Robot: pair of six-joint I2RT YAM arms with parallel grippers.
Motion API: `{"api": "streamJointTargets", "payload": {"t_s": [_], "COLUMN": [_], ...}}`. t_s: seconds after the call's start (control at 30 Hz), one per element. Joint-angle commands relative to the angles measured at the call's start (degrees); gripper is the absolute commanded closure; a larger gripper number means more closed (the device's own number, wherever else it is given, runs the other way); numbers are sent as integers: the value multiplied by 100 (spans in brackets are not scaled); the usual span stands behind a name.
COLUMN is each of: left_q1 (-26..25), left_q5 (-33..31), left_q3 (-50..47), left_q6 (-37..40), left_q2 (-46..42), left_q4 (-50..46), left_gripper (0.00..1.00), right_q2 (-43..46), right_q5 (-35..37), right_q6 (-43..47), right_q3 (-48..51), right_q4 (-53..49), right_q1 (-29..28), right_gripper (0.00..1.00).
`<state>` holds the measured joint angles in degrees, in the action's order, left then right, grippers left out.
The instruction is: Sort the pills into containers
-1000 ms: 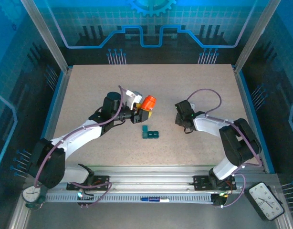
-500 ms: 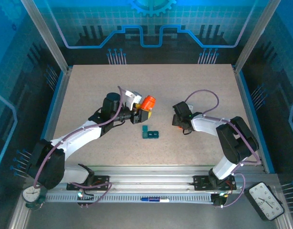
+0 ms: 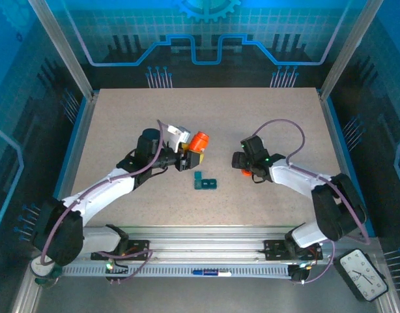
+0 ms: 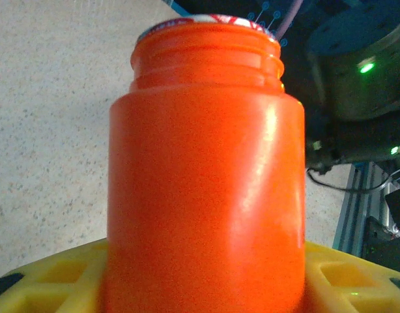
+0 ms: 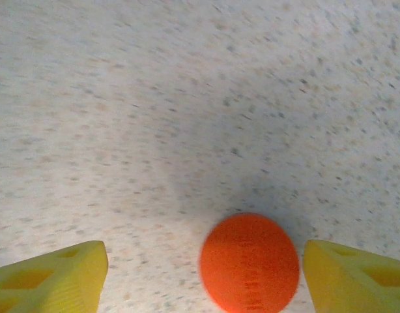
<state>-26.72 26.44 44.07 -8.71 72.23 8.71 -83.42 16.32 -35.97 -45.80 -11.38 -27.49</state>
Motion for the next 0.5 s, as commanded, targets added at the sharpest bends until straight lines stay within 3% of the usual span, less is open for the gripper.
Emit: {"api": "streamJointTargets", "payload": {"t_s": [0.0,0.23,0.47], "left_q1": [27,33,-34], "left_q5": [-95,-95,-157], "left_q3": [-55,-135,-449], "left_q6": [28,-91,-289], "left_q2": [-249,-531,-738], "left_q4": [-460,-1271,-1607], "left_gripper": [100,100,100], "right_q2": [308,502,273], "right_q5": [-689,-1389,-1645], "right_q6": [483,715,831], "right_q3": [74,142,168], "right_q4": [127,164,353], "right_q1": [-90,-121,-263], "right_gripper": [20,19,19]}}
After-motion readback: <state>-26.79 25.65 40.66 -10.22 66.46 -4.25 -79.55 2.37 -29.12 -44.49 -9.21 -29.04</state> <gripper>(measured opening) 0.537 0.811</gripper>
